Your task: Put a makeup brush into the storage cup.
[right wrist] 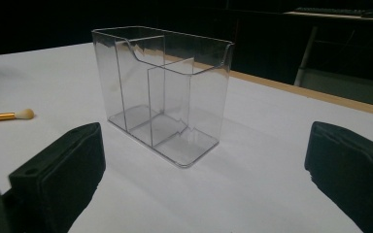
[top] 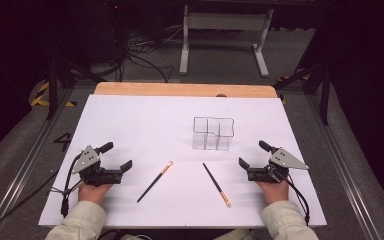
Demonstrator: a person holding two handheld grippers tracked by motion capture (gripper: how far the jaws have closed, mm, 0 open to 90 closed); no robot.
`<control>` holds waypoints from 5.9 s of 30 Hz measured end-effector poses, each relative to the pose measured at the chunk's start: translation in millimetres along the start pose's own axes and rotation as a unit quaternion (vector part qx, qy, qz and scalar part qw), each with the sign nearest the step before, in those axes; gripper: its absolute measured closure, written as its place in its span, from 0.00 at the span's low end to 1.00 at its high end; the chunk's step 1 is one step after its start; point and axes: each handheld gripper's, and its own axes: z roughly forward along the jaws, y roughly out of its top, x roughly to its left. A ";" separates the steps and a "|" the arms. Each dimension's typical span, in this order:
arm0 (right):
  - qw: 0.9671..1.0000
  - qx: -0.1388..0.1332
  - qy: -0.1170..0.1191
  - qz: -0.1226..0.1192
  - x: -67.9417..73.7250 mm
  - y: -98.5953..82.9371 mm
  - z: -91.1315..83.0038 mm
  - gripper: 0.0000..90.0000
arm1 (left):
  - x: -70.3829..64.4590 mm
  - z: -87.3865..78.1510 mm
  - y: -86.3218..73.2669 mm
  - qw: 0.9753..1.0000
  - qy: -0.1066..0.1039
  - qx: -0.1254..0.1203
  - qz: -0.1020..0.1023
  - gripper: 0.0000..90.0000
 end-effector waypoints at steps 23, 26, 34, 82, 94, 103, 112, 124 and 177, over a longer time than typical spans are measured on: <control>1.000 0.001 0.001 0.007 -0.5 -0.2 -0.1 0.01 | -33.2 27.4 34.8 0.997 -0.075 0.007 0.005 0.01; 1.000 0.000 0.002 0.005 -0.6 -0.2 0.1 0.01 | -39.1 31.6 39.0 0.997 -0.083 0.003 0.004 0.01; 1.000 0.002 0.001 0.005 -0.5 -0.1 0.4 0.01 | -50.2 39.9 49.4 0.995 -0.095 0.042 0.012 0.01; 0.999 0.031 0.030 -0.007 5.4 2.1 6.2 0.11 | -81.0 82.2 58.2 0.895 -0.081 0.436 0.049 0.35; 0.999 0.031 0.033 -0.009 5.9 2.1 6.5 0.11 | -81.1 86.8 54.7 0.883 -0.101 0.456 0.039 0.49; 0.999 0.032 0.032 -0.009 6.3 2.1 6.5 0.12 | -82.8 90.1 53.9 0.876 -0.110 0.468 0.038 0.60; 0.999 0.033 0.030 -0.017 7.4 2.3 6.6 0.12 | -80.0 91.3 54.2 0.878 -0.084 0.471 0.014 0.76; 0.999 0.031 0.024 -0.011 7.7 2.4 5.8 0.12 | -79.3 91.6 54.1 0.879 -0.058 0.473 0.009 0.91; 0.996 0.059 0.050 0.035 23.2 36.9 -3.6 0.25 | -80.6 82.8 71.5 0.901 -0.089 0.424 0.019 0.92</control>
